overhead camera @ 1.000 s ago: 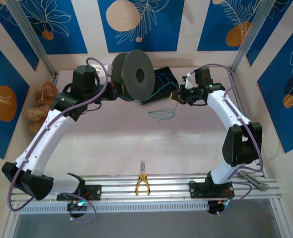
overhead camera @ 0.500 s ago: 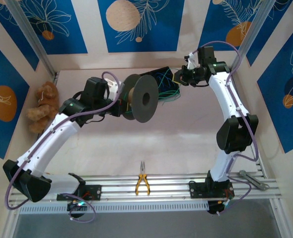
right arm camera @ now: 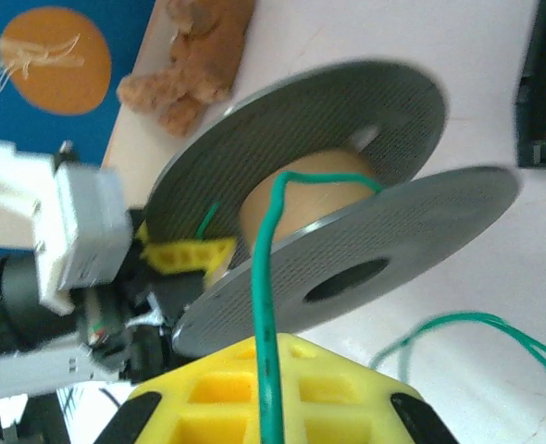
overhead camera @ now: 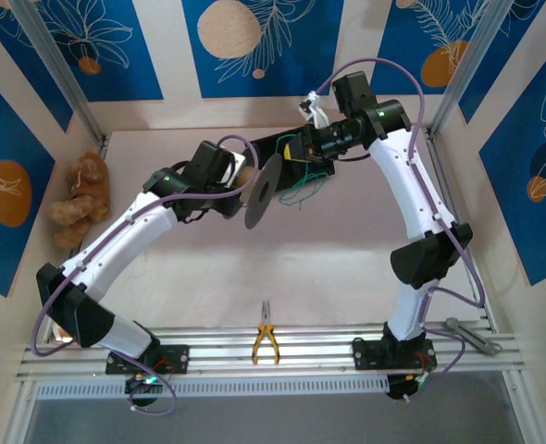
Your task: Wrap the cables
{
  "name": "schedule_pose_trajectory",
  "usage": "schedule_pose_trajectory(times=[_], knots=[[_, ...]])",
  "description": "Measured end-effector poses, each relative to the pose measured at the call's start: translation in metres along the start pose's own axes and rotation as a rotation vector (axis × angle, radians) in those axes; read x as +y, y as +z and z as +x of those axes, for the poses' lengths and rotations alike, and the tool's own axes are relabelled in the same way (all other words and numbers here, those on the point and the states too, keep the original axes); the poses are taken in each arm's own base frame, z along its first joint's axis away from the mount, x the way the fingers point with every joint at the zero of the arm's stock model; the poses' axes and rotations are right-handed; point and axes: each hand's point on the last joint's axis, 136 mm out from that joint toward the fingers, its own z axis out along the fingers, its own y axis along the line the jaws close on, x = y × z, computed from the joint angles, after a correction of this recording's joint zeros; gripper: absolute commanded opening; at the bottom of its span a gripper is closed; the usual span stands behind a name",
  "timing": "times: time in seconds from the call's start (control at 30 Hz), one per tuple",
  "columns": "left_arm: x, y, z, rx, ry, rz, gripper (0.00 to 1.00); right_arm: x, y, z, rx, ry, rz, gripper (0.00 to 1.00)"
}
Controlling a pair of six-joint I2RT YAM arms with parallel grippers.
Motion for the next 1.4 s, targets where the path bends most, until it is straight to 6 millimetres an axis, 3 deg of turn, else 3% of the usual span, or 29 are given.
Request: schedule_pose_trajectory(times=[0.13, 0.33, 0.5, 0.6, 0.9, 1.2, 1.4], knots=[[0.010, -0.004, -0.011, -0.017, 0.020, -0.068, 0.00, 0.028, 0.003, 0.015, 0.052, -0.058, -0.039, 0.00], [0.019, -0.007, -0.021, -0.022, 0.015, -0.136, 0.00, 0.055, 0.017, 0.036, 0.125, -0.099, -0.088, 0.00], [0.023, -0.009, -0.032, -0.037, -0.046, -0.165, 0.00, 0.081, 0.036, 0.054, 0.173, -0.144, -0.120, 0.00], [0.026, -0.013, -0.035, -0.044, -0.109, -0.176, 0.00, 0.086, 0.053, 0.063, 0.199, -0.156, -0.120, 0.00], [0.035, -0.009, -0.029, -0.008, -0.313, -0.156, 0.00, 0.067, 0.105, 0.092, 0.231, -0.189, -0.073, 0.00], [0.024, 0.001, -0.031, -0.005, -0.514, -0.022, 0.00, 0.035, 0.120, 0.093, 0.100, -0.226, -0.037, 0.00], [0.016, -0.002, -0.037, -0.029, -0.587, 0.047, 0.00, 0.035, 0.117, 0.092, 0.029, -0.248, -0.059, 0.07]])
